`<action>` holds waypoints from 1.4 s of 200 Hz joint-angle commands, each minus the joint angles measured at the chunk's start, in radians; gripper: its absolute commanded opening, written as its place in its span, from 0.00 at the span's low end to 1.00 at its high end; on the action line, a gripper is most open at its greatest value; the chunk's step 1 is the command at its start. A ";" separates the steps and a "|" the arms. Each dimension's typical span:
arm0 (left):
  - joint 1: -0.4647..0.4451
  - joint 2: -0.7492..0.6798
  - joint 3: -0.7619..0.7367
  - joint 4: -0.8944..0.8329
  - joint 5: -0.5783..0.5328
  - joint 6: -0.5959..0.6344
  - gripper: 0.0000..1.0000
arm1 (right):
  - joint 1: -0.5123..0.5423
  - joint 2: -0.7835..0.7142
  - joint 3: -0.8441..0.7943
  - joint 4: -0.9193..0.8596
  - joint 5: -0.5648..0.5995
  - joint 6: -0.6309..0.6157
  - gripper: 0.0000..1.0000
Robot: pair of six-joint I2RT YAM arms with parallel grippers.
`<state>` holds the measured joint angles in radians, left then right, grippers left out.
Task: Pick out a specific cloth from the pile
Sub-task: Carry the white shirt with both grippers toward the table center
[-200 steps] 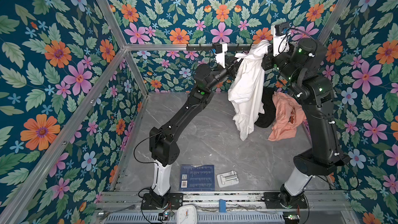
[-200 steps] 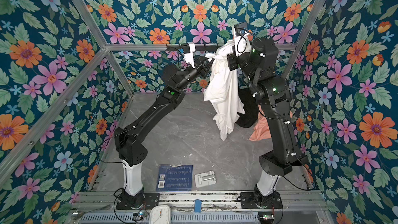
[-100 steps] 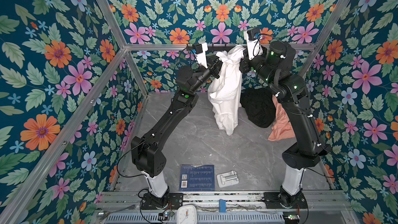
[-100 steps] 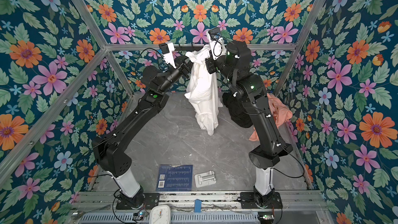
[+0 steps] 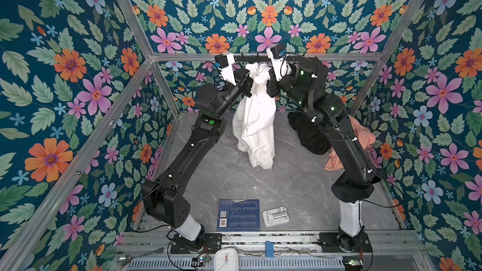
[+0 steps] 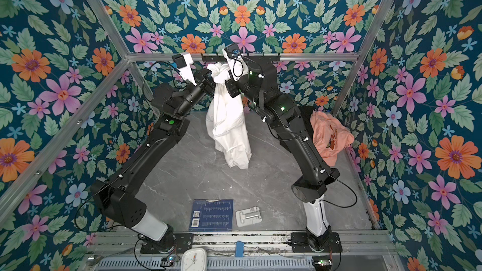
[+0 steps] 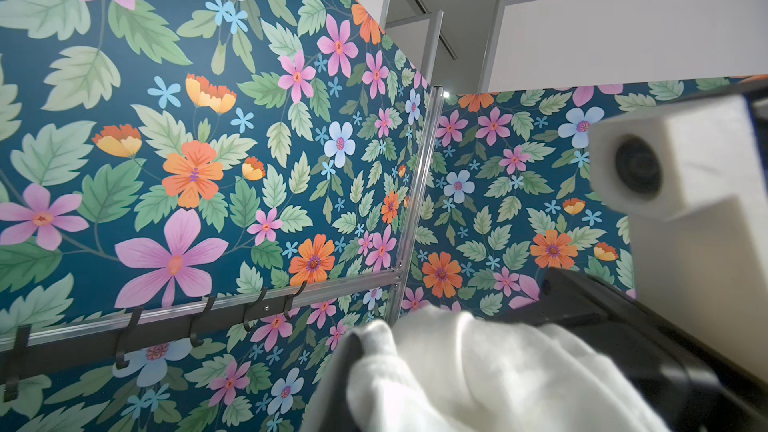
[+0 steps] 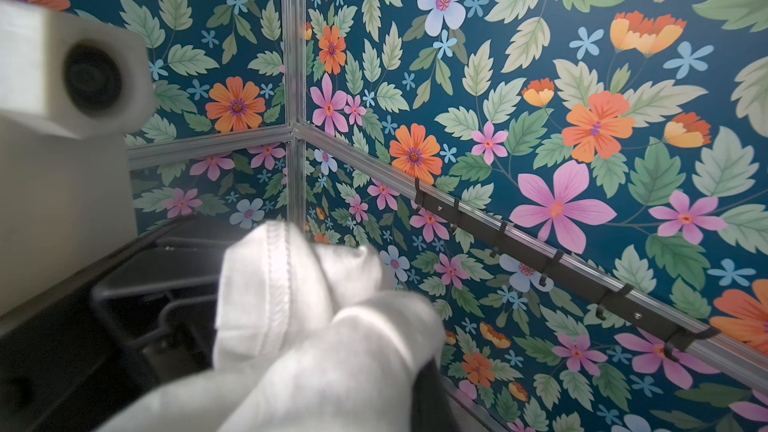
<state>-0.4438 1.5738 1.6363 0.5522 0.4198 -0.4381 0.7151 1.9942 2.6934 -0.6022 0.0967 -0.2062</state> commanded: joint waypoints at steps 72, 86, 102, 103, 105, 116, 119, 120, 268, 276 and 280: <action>0.014 -0.107 -0.179 0.002 -0.019 0.044 0.00 | 0.007 -0.093 -0.280 0.086 -0.067 0.089 0.00; 0.014 -0.122 -0.215 0.004 -0.019 0.039 0.00 | 0.006 -0.119 -0.346 0.112 -0.069 0.104 0.00; 0.014 -0.145 -0.258 0.006 -0.020 0.038 0.00 | 0.007 -0.140 -0.402 0.131 -0.072 0.113 0.00; 0.014 -0.147 -0.261 0.006 -0.021 0.038 0.00 | 0.007 -0.141 -0.405 0.131 -0.073 0.114 0.00; 0.014 -0.148 -0.266 0.005 -0.022 0.038 0.00 | 0.007 -0.142 -0.409 0.132 -0.073 0.116 0.00; 0.014 -0.163 -0.293 -0.002 -0.027 0.045 0.00 | 0.007 -0.151 -0.435 0.136 -0.078 0.121 0.00; 0.014 -0.166 -0.297 -0.005 -0.028 0.048 0.00 | 0.007 -0.153 -0.440 0.136 -0.079 0.123 0.00; 0.014 -0.167 -0.299 -0.007 -0.028 0.050 0.00 | 0.007 -0.153 -0.442 0.135 -0.079 0.122 0.00; 0.030 -0.269 -0.547 -0.073 -0.091 0.062 0.00 | 0.009 -0.293 -0.844 0.266 -0.034 0.158 0.00; 0.030 -0.274 -0.560 -0.077 -0.093 0.062 0.00 | 0.008 -0.295 -0.860 0.271 -0.035 0.162 0.00; 0.030 -0.277 -0.566 -0.080 -0.093 0.062 0.00 | 0.006 -0.295 -0.867 0.274 -0.035 0.166 0.00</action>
<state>-0.4168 1.3132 1.0946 0.4686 0.3386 -0.3866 0.7242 1.7100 1.8568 -0.3904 0.0437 -0.0635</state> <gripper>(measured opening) 0.054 0.051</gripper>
